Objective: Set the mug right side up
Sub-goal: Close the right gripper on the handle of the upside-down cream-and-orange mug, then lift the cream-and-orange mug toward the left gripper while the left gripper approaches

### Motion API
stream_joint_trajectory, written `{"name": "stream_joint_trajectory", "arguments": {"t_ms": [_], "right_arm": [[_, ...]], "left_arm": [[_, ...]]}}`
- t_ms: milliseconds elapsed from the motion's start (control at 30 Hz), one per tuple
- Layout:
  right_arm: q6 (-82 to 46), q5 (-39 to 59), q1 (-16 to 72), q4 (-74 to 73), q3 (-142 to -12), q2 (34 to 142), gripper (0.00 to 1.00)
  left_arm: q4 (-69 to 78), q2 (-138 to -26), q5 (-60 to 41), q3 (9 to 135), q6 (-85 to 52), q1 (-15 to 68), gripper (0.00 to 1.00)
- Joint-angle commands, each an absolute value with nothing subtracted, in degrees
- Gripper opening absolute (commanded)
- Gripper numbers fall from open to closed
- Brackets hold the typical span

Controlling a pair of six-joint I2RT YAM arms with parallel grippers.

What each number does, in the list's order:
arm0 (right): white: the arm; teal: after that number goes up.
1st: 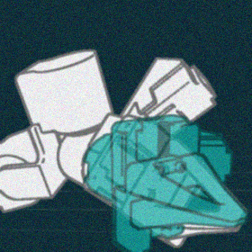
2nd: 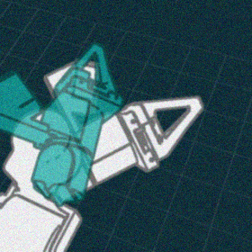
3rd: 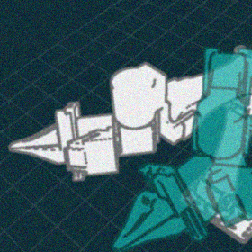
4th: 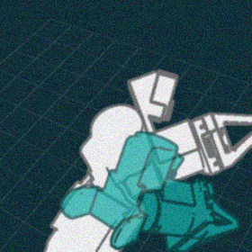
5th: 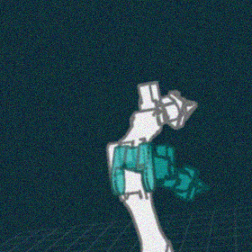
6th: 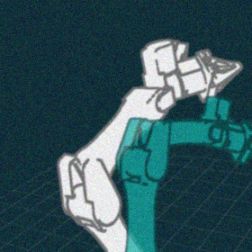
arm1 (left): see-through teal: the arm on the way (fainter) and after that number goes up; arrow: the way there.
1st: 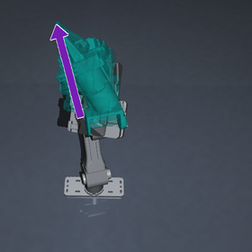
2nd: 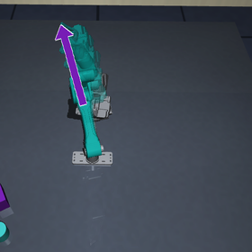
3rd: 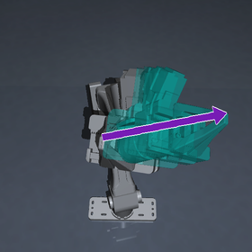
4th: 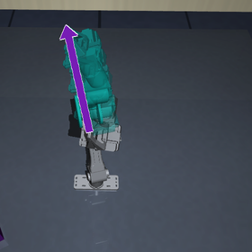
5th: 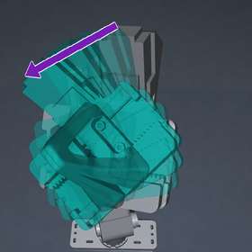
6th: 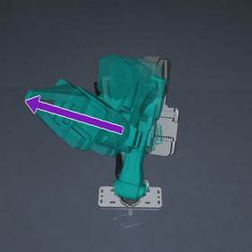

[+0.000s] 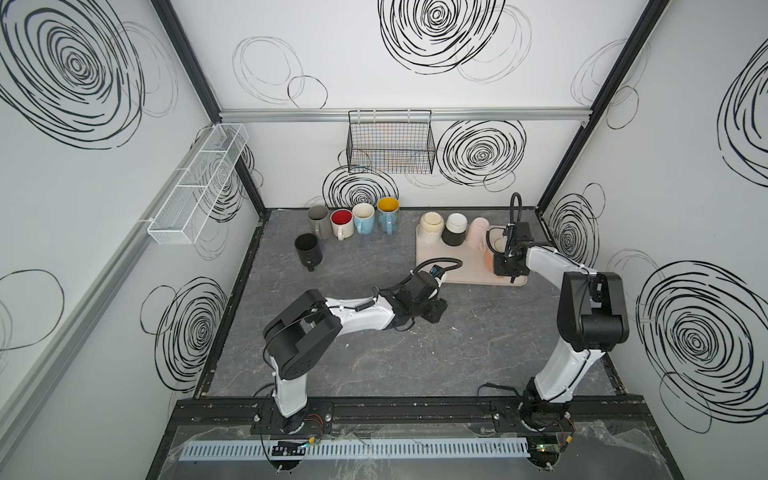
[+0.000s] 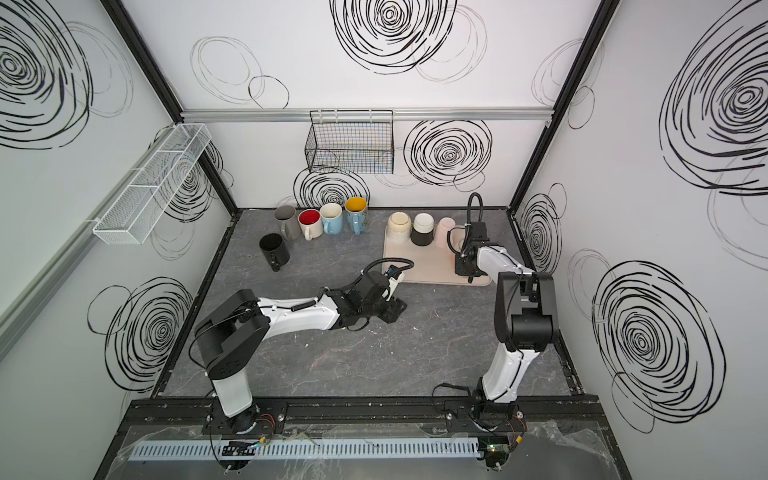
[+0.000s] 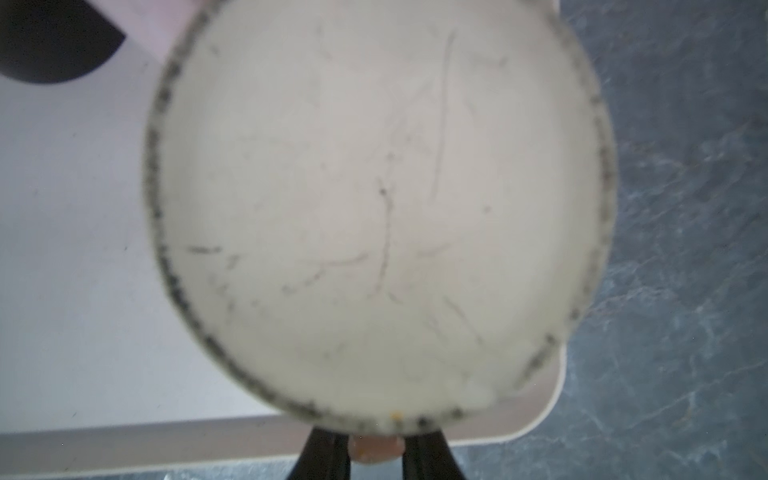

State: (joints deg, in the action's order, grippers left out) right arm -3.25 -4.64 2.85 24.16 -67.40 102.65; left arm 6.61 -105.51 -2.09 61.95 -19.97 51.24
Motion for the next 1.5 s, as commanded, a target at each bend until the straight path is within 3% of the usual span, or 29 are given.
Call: {"name": "stream_joint_trajectory", "arguments": {"t_ms": [0,333,567,833,1100,1467], "right_arm": [[-5.7,-2.3,6.1,23.4,-63.7,100.8,0.03],[-7.3,-6.1,9.0,25.1,-65.7,102.0,0.33],[-7.2,-6.2,9.1,25.1,-67.5,103.5,0.36],[-7.0,-5.6,9.0,25.7,-69.1,103.9,0.27],[-6.7,-3.5,9.2,25.3,-68.6,102.9,0.00],[-14.2,9.4,9.5,14.3,-61.2,95.1,0.00]], "left_arm": [[9.7,-102.8,-1.0,60.5,-21.0,51.5,0.56],[10.5,-101.7,-0.2,59.0,-22.2,52.1,0.56],[10.5,-102.1,0.0,59.4,-22.4,52.4,0.56],[10.2,-102.8,-0.2,60.1,-22.1,52.4,0.56],[10.1,-103.0,0.0,60.4,-22.0,52.4,0.56],[14.5,-99.1,-0.3,55.7,-24.0,50.5,0.57]]}}
